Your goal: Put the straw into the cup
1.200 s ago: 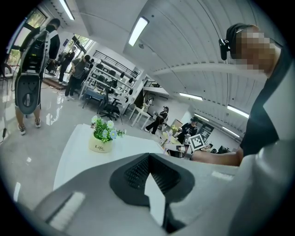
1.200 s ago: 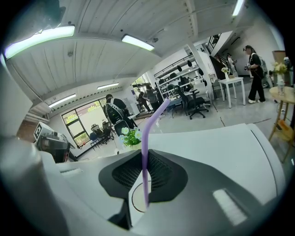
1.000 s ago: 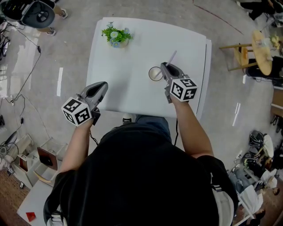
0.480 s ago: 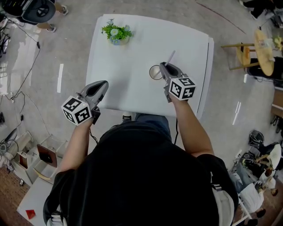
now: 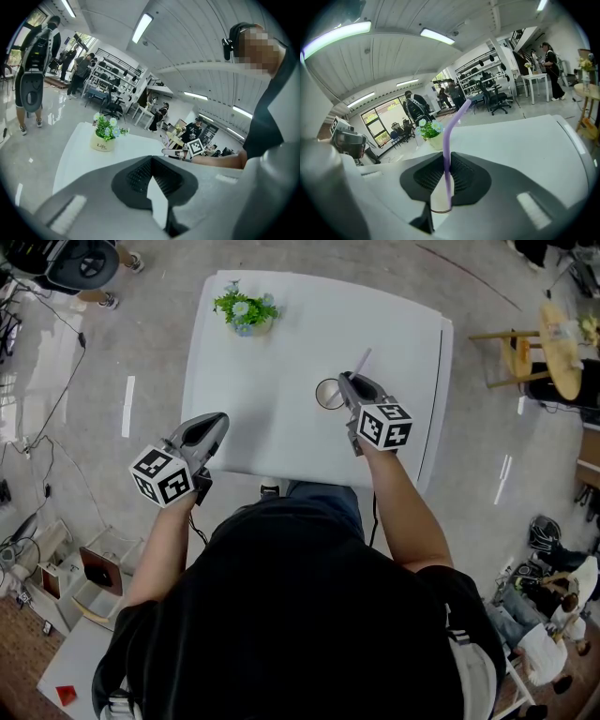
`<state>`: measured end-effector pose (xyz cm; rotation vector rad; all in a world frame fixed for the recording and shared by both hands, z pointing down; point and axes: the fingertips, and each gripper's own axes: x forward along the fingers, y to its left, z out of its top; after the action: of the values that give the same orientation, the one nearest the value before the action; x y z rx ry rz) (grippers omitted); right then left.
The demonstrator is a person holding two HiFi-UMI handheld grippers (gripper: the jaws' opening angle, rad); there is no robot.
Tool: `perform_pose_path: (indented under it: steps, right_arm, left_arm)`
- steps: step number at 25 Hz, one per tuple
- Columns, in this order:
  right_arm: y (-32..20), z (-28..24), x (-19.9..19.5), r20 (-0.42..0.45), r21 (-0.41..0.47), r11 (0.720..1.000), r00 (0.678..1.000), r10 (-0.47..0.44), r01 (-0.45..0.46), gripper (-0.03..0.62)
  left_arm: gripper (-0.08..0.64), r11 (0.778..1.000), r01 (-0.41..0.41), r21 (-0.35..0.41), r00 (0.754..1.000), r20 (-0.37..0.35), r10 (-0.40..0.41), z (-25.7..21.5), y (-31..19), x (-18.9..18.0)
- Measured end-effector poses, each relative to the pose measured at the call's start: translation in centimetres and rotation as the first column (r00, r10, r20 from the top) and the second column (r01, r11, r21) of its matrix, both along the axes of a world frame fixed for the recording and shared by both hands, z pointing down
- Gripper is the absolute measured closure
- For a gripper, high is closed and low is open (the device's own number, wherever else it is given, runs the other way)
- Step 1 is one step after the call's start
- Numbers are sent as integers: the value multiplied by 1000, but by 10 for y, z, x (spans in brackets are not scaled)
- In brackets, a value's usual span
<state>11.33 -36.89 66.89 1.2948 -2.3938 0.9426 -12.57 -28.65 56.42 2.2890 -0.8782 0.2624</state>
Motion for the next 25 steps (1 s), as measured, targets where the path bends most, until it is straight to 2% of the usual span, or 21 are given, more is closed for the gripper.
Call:
perform_pose_path:
  steps: [7, 25]
  right_arm:
    - [-1, 8, 3, 1, -16, 1000, 1000, 3, -3, 520]
    - [0, 14, 4, -7, -44, 999, 1000, -28, 28, 422]
  left_arm:
    - [560, 1000, -9, -4, 1000, -2, 9, 3, -1, 3]
    - [560, 1000, -22, 2, 1000, 2, 22, 1, -1, 2]
